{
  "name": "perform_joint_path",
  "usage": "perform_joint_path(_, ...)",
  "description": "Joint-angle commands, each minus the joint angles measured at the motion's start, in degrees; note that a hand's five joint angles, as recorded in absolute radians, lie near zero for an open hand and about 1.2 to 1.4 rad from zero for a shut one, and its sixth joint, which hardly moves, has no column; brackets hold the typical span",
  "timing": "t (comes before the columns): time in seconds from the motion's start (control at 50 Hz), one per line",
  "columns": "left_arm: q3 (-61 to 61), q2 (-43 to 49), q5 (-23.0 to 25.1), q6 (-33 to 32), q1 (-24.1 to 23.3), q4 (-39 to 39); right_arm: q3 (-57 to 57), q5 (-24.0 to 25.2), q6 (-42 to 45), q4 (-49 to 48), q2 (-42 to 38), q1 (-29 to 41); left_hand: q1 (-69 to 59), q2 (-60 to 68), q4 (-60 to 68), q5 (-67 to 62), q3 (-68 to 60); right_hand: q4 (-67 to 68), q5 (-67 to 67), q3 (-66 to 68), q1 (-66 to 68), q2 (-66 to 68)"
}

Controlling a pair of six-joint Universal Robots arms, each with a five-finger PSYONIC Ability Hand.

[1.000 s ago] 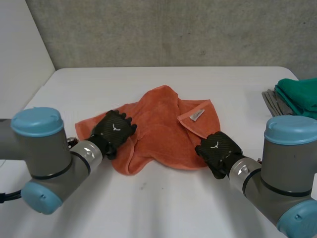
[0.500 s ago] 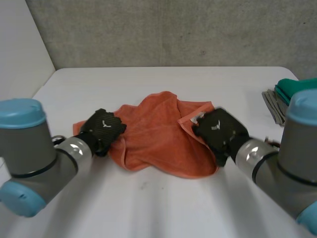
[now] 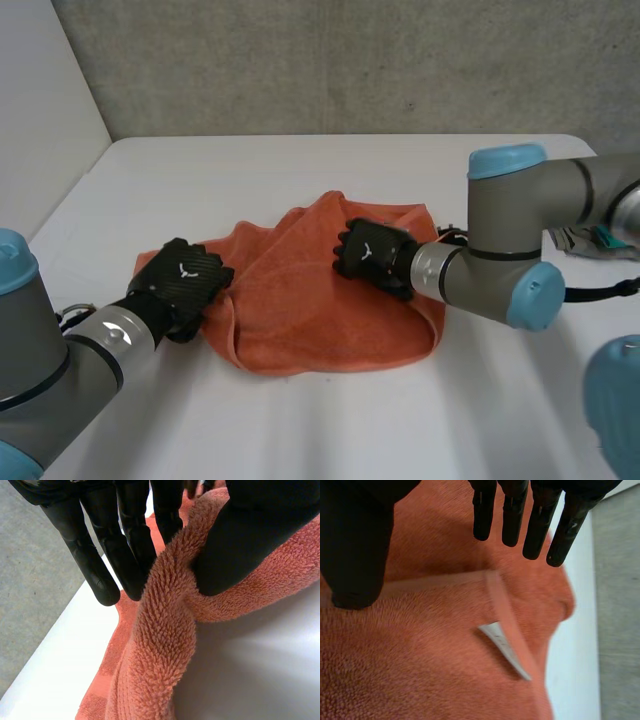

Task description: Fold the laundry.

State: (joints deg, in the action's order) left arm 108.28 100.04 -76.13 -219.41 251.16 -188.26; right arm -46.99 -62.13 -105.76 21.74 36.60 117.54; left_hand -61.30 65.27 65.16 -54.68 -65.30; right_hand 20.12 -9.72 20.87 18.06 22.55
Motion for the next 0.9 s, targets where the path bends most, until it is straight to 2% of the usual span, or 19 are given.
perform_joint_path(0.02, -0.61, 0.15, 0.02, 1.44, 0.04, 0.0, 5.32, -2.02, 2.31, 1.03, -5.4, -0.03, -12.33, 8.36, 8.47, -8.95, -8.33, 5.08, -5.48, 4.33, 7.14, 2.64)
perform_joint_path(0.1, -0.79, 0.15, 0.02, 1.53, 0.12, -0.09, 6.47, -5.79, 1.79, -0.37, -5.67, -0.11, -12.33, 8.36, 8.47, -8.95, -8.33, 28.4, -28.8, 27.65, 30.46, 25.97)
perform_joint_path(0.16, -0.88, 0.15, 0.02, 1.44, 0.12, -0.09, 6.56, -7.3, 1.52, -1.17, -5.32, -0.11, -12.33, 8.36, 8.47, -8.95, -8.33, 41.05, -41.45, 40.3, 43.11, 38.62)
perform_joint_path(0.18, -1.05, 0.15, -0.07, 1.44, 0.12, -0.09, 6.65, -8.0, 1.43, -1.34, -5.23, -0.2, -12.33, 8.36, 8.47, -8.95, -8.33, 49.59, -49.99, 48.84, 51.65, 47.16)
perform_joint_path(0.24, -1.23, 0.15, -0.07, 1.44, 0.3, -0.09, 6.56, -8.97, 1.34, -1.35, -4.61, -0.64, -12.33, 8.36, 8.47, -8.95, -8.33, 57.38, -57.78, 56.63, 59.44, 54.95)
perform_joint_path(0.46, -1.76, -0.11, -0.25, 1.44, 1.62, 0.17, 3.4, -11.7, -2.78, -0.29, 0.3, -3.45, -12.33, 8.36, 8.47, -8.95, -8.33, 59.88, -60.28, 59.13, 61.94, 57.45)
perform_joint_path(0.54, -1.85, -0.63, -0.33, 1.71, 1.97, 0.61, -1.08, -12.22, -4.19, 1.55, 4.69, -5.12, -12.33, 8.36, 8.47, -8.95, -8.33, 59.88, -60.28, 59.13, 61.94, 57.45)
perform_joint_path(0.64, -2.02, -2.65, -0.51, 4.51, 2.14, 0.96, -8.01, -17.56, -9.71, 6.55, 13.47, -6.35, -12.33, 8.36, 8.47, -8.95, -8.33, 59.88, -60.28, 59.13, 61.94, 57.45)
perform_joint_path(0.72, -3.42, -6.43, -0.6, 10.66, 4.34, 1.49, -12.15, -21.0, -16.47, 10.77, 21.72, -7.05, -12.5, 8.53, 8.64, -9.12, -8.5, 59.88, -60.28, 59.13, 61.94, 57.45)
perform_joint_path(0.74, -4.3, -8.18, -0.51, 14.24, 5.47, 2.01, -12.86, -21.27, -17.8, 11.65, 23.41, -7.32, -12.84, 8.86, 8.98, -9.45, -8.83, 59.88, -60.28, 59.13, 61.94, 57.45)
perform_joint_path(0.8, -5.97, -10.73, -0.51, 22.06, 7.5, 2.98, -15.66, -20.67, -22.1, 14.64, 30.07, -8.28, -13.84, 9.87, 9.98, -10.46, -9.84, 59.88, -60.28, 59.13, 61.94, 57.45)
perform_joint_path(0.9, -6.94, -12.32, -0.16, 30.35, 10.05, 3.69, -21.47, -19.69, -24.41, 15.97, 38.18, -8.82, -14.35, 10.38, 10.49, -10.97, -10.35, 59.88, -60.28, 59.13, 61.94, 57.45)
